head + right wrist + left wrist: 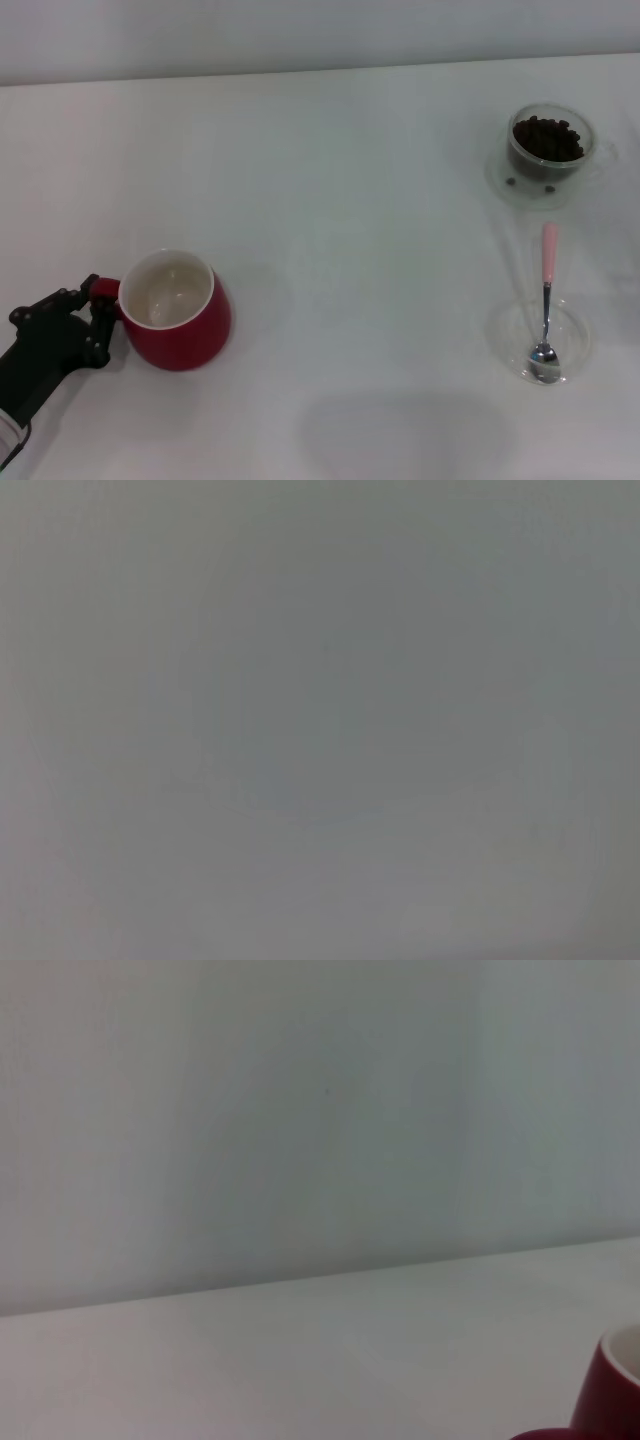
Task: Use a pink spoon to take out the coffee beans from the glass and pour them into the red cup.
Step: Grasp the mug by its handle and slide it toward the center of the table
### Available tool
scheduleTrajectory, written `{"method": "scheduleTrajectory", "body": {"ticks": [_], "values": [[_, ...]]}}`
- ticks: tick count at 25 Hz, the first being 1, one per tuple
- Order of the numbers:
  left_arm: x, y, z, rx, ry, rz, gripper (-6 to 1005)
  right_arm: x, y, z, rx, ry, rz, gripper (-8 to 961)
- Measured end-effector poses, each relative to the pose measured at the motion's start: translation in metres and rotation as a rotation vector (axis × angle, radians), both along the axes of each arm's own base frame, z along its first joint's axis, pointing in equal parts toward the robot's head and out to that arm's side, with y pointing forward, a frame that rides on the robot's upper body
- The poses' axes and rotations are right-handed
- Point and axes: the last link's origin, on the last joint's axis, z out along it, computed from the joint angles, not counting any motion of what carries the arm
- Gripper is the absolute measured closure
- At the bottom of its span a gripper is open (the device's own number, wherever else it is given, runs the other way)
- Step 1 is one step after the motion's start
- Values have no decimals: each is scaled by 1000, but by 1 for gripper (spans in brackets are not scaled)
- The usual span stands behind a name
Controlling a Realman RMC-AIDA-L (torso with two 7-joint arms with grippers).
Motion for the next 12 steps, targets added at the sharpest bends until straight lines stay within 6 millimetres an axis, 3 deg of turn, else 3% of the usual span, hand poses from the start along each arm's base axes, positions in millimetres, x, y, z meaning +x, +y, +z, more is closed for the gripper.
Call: {"method": "scheduleTrajectory", "body": {"ticks": [12], "values": [[2,1,1,10,-9,-3,885,0,0,0,0,0,0,105]]}}
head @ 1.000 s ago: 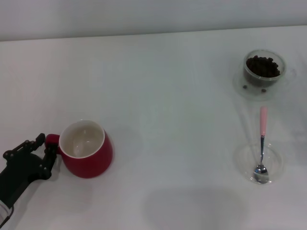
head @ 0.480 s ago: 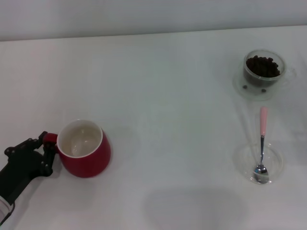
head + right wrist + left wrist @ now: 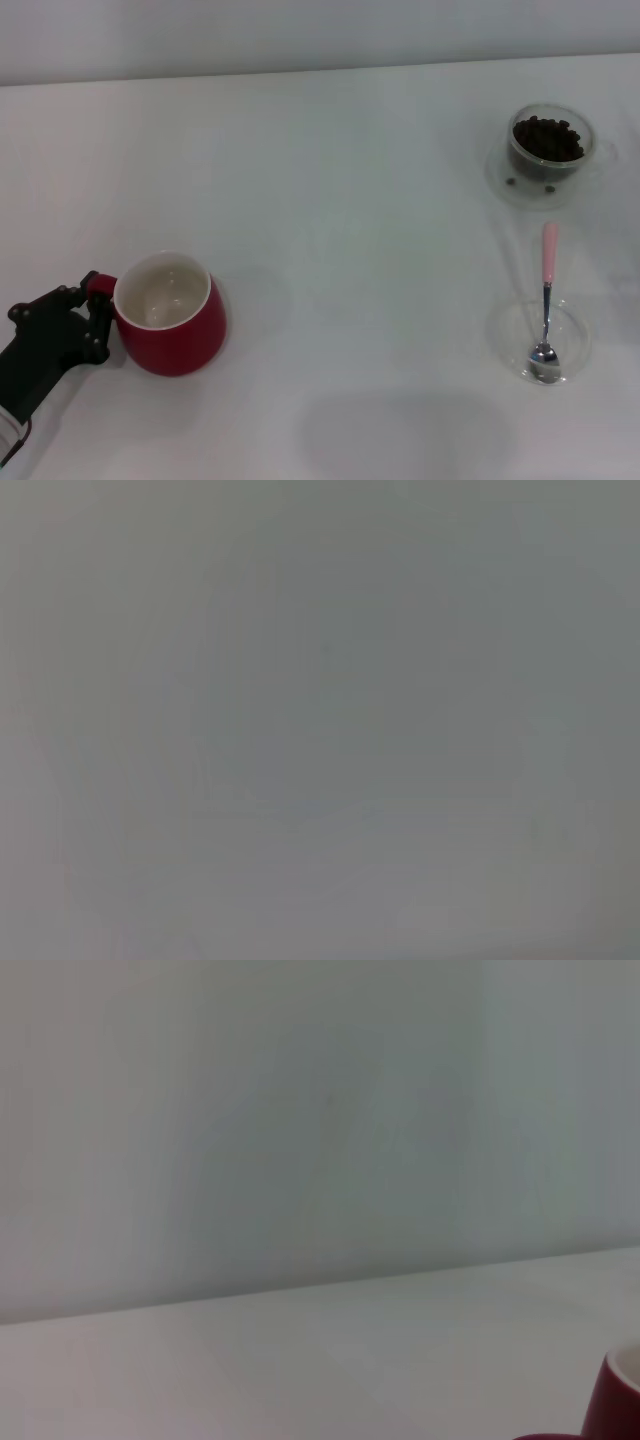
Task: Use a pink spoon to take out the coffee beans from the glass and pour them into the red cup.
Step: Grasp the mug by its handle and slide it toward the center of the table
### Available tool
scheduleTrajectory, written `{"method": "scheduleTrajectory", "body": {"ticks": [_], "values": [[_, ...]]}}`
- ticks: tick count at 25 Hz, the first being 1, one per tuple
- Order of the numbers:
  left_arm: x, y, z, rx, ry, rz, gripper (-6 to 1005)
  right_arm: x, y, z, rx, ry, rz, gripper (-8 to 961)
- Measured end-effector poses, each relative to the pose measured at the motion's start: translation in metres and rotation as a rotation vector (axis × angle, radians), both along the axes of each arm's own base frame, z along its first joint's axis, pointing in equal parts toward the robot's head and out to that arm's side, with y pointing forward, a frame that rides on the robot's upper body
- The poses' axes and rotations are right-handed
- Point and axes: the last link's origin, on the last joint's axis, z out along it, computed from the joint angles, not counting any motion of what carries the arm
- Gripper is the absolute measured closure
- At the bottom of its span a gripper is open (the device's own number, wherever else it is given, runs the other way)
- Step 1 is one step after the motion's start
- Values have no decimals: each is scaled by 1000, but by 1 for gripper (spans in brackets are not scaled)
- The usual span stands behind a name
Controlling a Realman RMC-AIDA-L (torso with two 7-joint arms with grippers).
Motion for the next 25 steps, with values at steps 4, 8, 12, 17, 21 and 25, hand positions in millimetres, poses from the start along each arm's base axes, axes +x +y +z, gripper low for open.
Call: {"method": "scheduleTrajectory", "body": {"ticks": [4,8,12,17,21,25], "values": [[4,4,-1,-6,-1,-17,886,0,0,0,-1,0,0,105],[9,8,-3,-11,-5,-35,886,0,0,0,-2,-1,1,106],[19,16,-6,-23,-12,-70,886,-1,1,0,-2,-1,3,106],[33,26,-13,-57,-15,-114,886,-2,2,-1,-7,-2,11,107],[41,35,-18,-88,4,-138,885,-2,2,-1,-3,0,12,107],[48,43,-24,-119,19,-149,885,-4,3,-1,-6,-1,17,108]]}}
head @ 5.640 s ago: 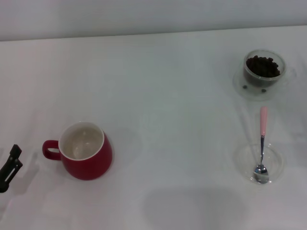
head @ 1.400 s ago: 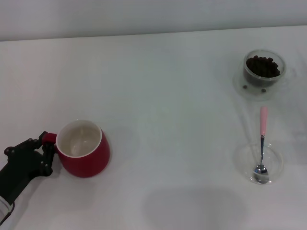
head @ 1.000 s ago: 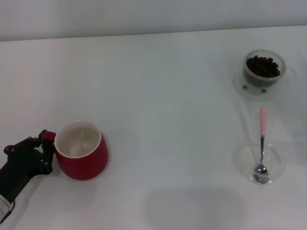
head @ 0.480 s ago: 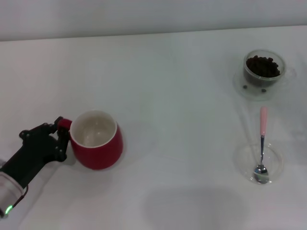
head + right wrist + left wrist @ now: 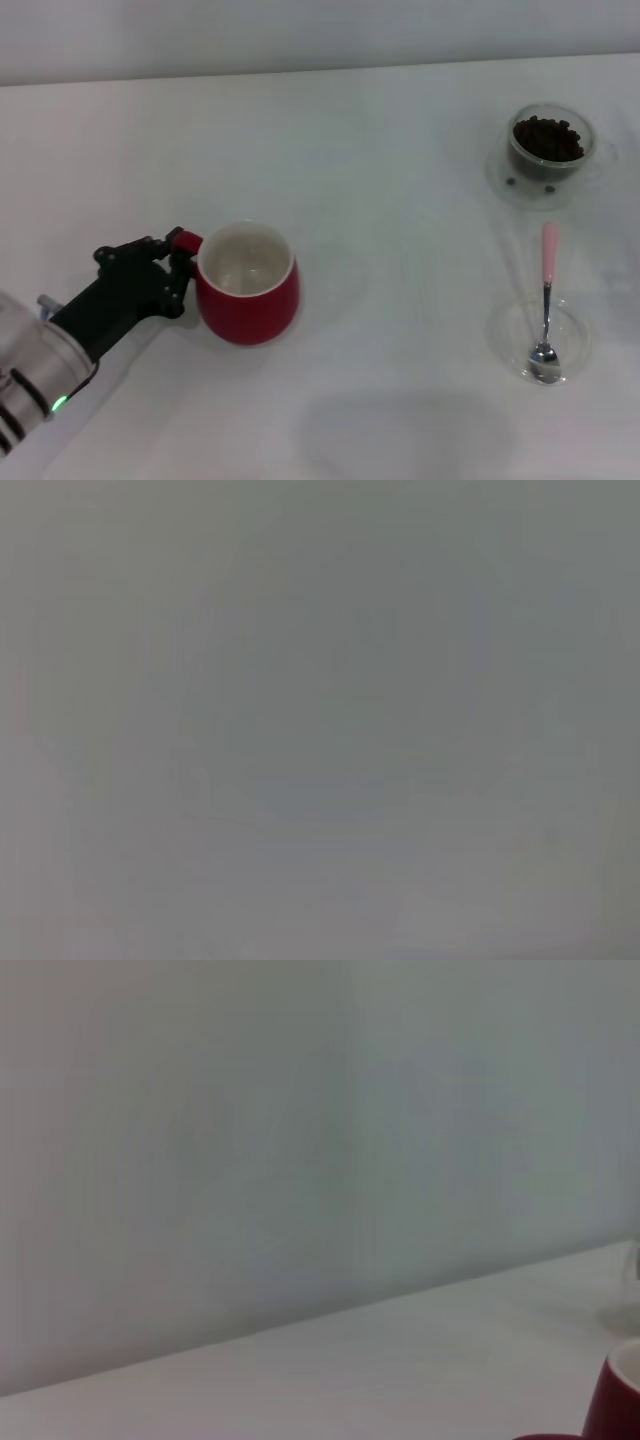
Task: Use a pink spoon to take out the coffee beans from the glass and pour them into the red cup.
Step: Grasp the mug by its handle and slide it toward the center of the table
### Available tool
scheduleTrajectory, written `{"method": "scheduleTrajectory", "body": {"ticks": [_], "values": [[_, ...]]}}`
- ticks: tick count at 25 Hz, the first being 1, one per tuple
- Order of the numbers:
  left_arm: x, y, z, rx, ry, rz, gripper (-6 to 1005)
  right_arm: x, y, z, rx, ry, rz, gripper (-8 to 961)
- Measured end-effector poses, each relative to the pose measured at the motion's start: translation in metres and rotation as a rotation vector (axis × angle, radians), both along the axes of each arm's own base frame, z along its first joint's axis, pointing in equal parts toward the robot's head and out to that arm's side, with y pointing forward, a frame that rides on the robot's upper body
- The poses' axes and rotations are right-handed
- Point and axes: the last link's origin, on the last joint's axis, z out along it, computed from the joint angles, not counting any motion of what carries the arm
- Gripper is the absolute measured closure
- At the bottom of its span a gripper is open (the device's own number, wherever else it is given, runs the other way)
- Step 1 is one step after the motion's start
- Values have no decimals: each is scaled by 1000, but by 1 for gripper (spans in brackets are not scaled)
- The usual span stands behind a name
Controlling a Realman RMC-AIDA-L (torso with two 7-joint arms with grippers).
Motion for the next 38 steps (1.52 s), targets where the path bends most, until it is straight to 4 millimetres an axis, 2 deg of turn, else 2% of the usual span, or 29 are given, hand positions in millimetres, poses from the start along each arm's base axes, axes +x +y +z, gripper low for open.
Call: {"method": "scheduleTrajectory", "body": {"ticks": [7,16,30,38], "values": [[9,8,-12,-52,31,-4,885,-2,2,-1,-3,4,6,109],[20,18,-14,-64,36,-27,886,-2,2,-2,-5,7,5,110],[41,39,-29,-129,130,-68,886,-2,2,-3,-4,12,7,111],[51,43,-36,-160,162,-113,887,-3,4,-3,-4,10,11,112]]}}
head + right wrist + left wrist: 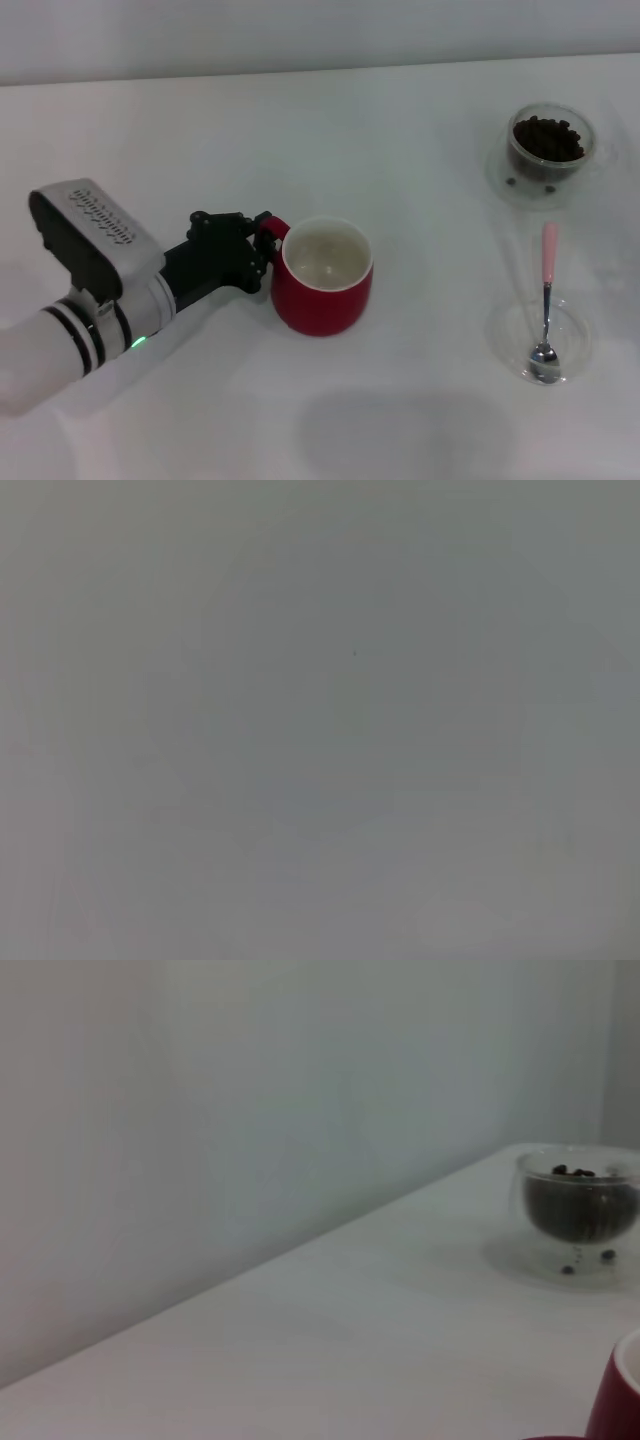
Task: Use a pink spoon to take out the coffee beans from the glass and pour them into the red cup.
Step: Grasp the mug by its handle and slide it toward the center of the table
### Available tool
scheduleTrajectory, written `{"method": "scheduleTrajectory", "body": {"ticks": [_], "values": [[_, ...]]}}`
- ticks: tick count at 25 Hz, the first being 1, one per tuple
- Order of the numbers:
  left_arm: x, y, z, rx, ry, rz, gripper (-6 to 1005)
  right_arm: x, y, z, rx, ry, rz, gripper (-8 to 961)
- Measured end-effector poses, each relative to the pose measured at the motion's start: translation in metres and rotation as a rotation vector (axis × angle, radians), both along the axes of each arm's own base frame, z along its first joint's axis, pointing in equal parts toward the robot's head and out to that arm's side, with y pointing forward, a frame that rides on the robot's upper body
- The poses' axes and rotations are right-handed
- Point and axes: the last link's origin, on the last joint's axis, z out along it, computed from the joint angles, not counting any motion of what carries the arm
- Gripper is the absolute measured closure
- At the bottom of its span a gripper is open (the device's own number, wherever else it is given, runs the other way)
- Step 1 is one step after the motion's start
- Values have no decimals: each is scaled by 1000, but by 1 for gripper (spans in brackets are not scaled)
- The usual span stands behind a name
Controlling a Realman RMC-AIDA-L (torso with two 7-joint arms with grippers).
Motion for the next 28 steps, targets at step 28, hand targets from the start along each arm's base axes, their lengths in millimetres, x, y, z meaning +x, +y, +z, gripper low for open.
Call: {"method": "scheduleTrajectory", "body": {"ticks": [28], "values": [[-12,-24,3,-18,-46,-27,715,4,-6,-1,-2,1,-14,115]]}}
